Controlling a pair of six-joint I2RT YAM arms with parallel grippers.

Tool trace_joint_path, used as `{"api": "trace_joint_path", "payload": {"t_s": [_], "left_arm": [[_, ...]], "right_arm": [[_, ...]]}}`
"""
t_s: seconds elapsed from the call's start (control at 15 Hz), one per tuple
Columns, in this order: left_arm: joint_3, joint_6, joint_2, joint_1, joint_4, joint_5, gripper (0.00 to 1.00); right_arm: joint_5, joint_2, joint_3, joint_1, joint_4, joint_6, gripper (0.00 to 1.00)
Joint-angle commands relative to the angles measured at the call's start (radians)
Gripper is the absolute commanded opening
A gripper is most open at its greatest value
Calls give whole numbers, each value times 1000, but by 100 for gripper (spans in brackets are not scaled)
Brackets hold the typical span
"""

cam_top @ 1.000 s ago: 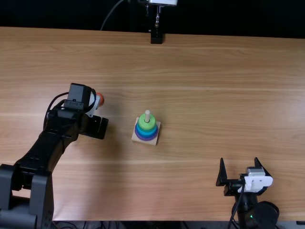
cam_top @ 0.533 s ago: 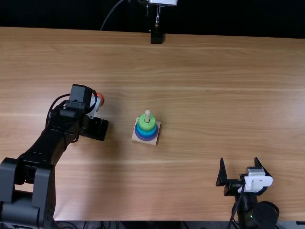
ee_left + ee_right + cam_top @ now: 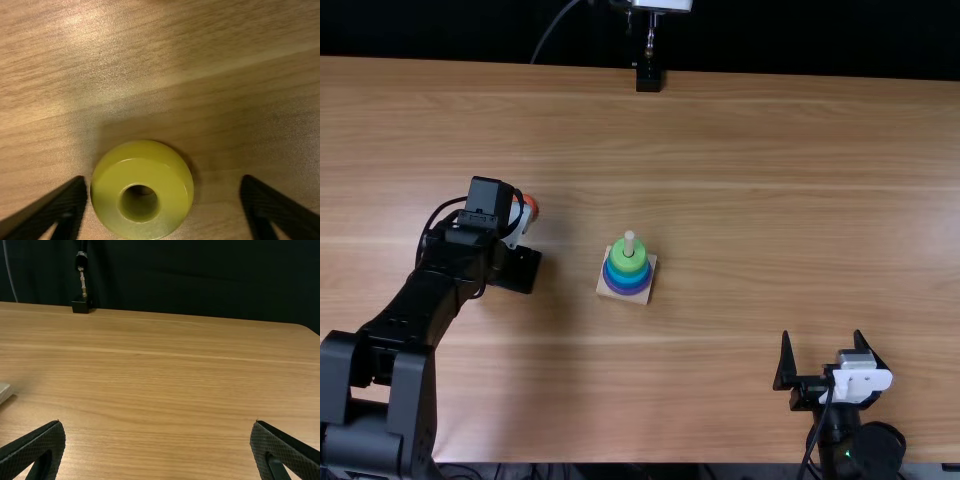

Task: Build the Hanoi tower: stack the rings onto the peg from bottom to top in this color order: purple, dark blue, light blue, dark green, light green, yellow, orange.

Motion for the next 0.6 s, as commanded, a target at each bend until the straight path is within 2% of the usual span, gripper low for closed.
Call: {"api": "trace_joint_path", "payload": {"t_s": [0.0,0.2,0.53], "left_arm": [[19,14,7,-2,-2,14,7],[19,14,6,2,-8,14,0],[47,11,-14,-1,-26,5,0]], "right_arm": [[-5,-13,-50,-10,-77,0,100],[-7,-13,-50,-10,-77,-2,100],[-5,-13,-50,-10,-77,0,100]]}}
